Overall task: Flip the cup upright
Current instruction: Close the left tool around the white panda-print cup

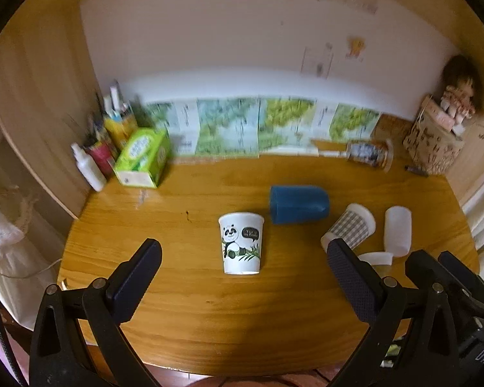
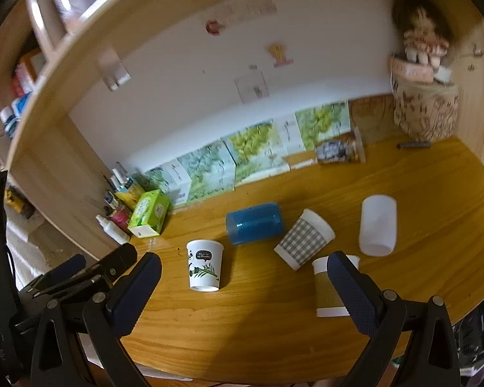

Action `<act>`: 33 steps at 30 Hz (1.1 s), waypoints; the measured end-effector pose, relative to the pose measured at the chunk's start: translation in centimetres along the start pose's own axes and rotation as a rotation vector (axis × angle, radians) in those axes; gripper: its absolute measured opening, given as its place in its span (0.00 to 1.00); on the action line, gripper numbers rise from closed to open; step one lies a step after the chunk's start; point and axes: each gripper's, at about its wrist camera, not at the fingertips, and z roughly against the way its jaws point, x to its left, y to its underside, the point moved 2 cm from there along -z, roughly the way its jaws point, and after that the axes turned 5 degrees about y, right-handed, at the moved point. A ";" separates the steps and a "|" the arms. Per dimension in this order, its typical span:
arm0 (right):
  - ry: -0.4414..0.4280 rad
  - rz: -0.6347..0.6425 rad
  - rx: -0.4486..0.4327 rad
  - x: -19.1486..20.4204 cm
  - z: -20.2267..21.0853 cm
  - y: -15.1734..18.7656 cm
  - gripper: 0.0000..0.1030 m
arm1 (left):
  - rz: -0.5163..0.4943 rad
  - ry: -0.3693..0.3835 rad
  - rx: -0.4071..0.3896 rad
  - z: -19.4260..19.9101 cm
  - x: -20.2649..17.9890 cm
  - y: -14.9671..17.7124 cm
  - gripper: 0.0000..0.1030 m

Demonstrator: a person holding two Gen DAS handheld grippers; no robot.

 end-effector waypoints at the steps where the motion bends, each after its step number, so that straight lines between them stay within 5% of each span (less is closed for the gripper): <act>1: 0.002 -0.008 0.015 0.1 -0.6 -0.1 1.00 | 0.003 0.009 0.038 -1.1 0.3 -0.3 0.99; 16: 0.066 -0.160 0.322 -0.3 -9.3 0.6 1.00 | 0.097 0.072 0.424 -12.0 1.9 -0.7 0.99; 33: 0.110 -0.182 0.576 -1.8 -13.3 2.8 1.00 | 0.143 0.054 0.569 -18.6 2.3 -0.6 0.92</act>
